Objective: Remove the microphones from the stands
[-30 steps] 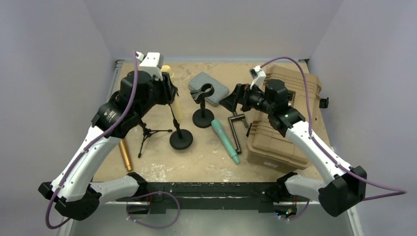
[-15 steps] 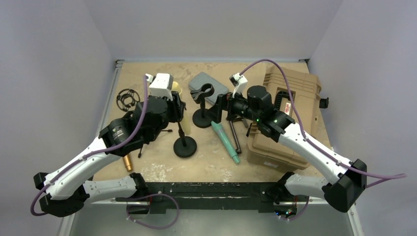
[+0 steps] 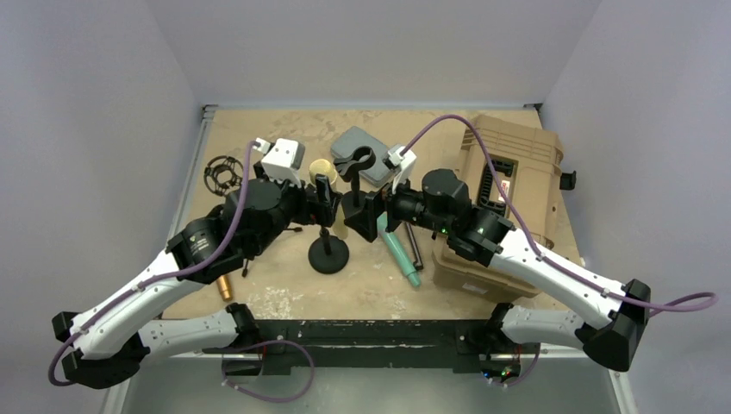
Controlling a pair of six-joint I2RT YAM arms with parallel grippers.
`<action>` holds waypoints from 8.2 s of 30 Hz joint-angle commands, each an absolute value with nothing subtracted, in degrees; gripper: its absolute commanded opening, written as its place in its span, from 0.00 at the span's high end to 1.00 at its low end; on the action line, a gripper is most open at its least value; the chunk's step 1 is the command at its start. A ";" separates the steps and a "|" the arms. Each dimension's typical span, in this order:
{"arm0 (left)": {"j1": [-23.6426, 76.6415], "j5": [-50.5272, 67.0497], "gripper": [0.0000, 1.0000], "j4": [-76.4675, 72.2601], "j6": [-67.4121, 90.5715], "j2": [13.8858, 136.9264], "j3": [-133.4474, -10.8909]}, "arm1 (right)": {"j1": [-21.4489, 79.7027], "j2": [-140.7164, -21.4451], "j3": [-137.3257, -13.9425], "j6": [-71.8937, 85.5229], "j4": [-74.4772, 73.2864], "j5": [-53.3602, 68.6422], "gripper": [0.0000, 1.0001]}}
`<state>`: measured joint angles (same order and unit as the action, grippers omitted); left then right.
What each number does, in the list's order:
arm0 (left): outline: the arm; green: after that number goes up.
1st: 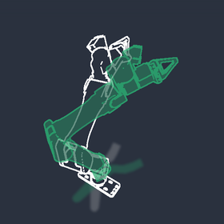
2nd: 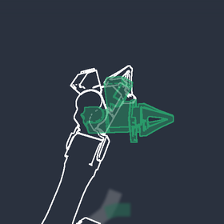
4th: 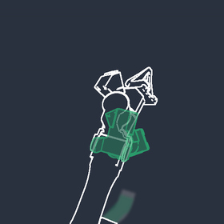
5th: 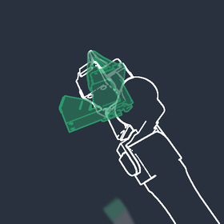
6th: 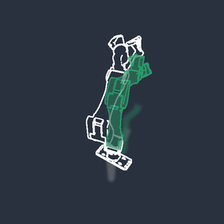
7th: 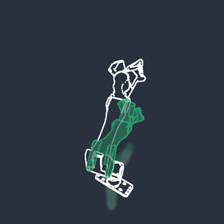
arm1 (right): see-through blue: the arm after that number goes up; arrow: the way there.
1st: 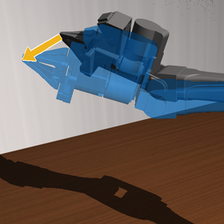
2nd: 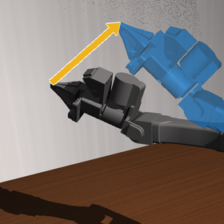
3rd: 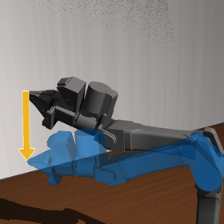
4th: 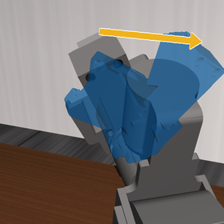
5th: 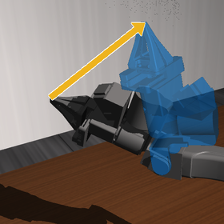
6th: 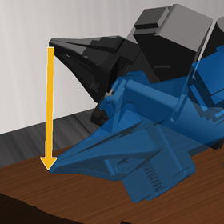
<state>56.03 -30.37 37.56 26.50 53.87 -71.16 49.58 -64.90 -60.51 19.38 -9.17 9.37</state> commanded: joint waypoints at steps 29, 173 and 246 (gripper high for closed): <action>52.25 -28.69 0.00 28.52 10.18 40.61 -61.64 | 61.86 -70.87 -59.72 12.10 -7.41 -27.16 0.10; 46.63 -24.24 0.10 35.60 7.87 37.65 -60.24 | 58.01 -99.14 -59.56 21.79 -9.55 -18.56 0.65; 46.61 -25.04 0.08 31.05 10.55 33.52 -61.38 | 54.20 -84.02 -58.77 50.75 10.40 14.08 0.54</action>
